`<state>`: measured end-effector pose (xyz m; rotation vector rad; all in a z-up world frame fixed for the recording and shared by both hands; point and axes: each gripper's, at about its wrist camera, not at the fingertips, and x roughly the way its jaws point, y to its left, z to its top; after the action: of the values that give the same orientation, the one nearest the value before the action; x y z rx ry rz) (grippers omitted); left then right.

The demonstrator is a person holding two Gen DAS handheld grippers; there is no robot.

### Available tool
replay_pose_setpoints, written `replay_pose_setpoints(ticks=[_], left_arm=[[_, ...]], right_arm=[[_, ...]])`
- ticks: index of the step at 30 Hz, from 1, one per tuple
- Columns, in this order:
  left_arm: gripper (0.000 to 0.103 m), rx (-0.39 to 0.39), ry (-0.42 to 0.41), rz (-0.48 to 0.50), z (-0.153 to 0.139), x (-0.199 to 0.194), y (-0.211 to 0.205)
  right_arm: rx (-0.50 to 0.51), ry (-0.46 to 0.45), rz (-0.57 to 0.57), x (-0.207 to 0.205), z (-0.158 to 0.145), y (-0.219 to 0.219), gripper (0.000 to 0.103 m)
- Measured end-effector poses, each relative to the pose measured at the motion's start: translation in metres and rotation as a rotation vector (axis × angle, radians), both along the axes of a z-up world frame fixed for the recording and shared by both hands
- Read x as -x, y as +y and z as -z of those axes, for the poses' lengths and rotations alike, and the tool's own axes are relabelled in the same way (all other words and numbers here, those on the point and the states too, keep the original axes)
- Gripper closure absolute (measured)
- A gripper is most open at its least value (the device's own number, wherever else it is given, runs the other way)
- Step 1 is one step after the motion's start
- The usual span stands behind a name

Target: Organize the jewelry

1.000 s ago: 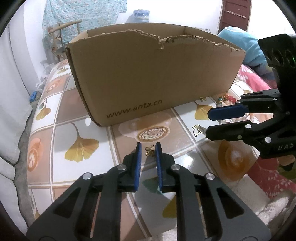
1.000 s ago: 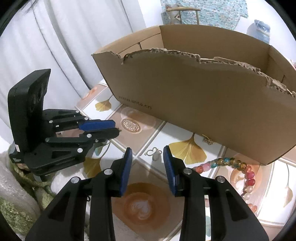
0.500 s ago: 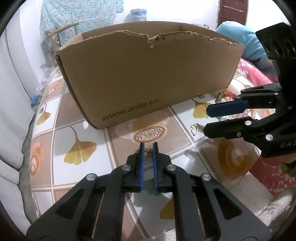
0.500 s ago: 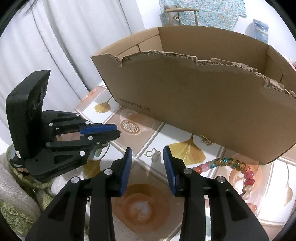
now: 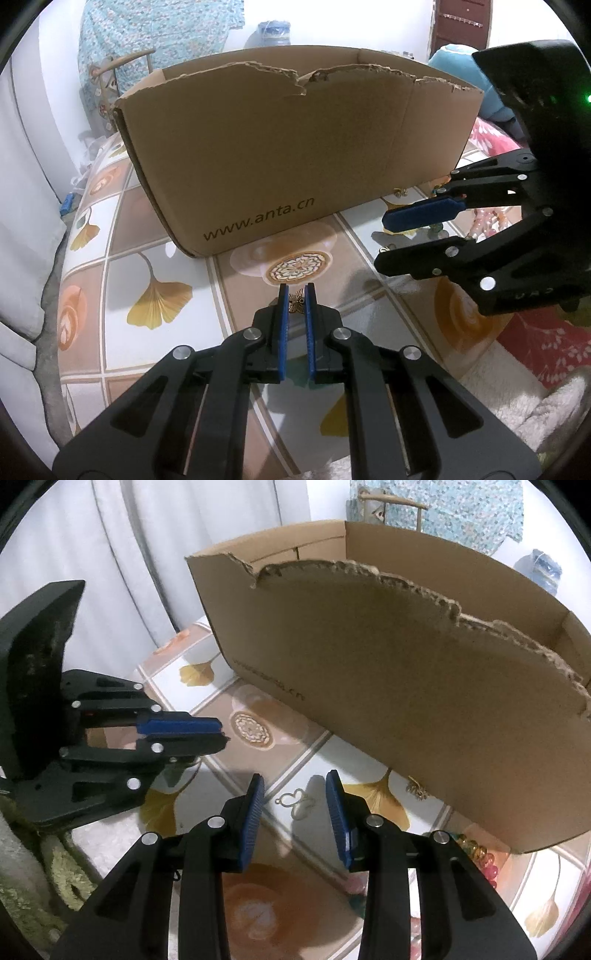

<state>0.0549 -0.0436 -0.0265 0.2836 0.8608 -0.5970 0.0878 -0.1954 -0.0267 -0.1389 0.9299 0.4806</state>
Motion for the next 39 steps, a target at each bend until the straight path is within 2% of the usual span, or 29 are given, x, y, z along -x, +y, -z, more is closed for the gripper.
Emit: replay_pose_setpoints(ticks=[8,10,12,15,28,39], left_arm=[[0.095,-0.008,-0.002,0.002,0.0,0.0,-0.001],[0.095,-0.011,-0.004,0.003,0.0,0.0,-0.002],[0.095,-0.013,-0.004,0.001,0.0,-0.001,-0.002],[0.095,-0.017,-0.008,0.0,0.0,0.0,-0.003],[0.095,-0.024,-0.019,-0.001,0.0,0.002,-0.006],[0.095,-0.028,-0.03,-0.003,0.001,0.004,-0.007]], right_arm=[[0.04,-0.009,-0.019,0.009,0.002,0.004,0.07],[0.055,-0.014,-0.021,0.01,0.002,0.004,0.074],[0.042,-0.002,-0.02,0.009,0.003,0.001,0.088],[0.024,0.004,-0.018,0.008,0.004,-0.001,0.097],[-0.007,-0.02,0.013,0.012,0.004,-0.007,0.1],[-0.11,-0.03,0.091,0.025,-0.011,-0.033,0.1]])
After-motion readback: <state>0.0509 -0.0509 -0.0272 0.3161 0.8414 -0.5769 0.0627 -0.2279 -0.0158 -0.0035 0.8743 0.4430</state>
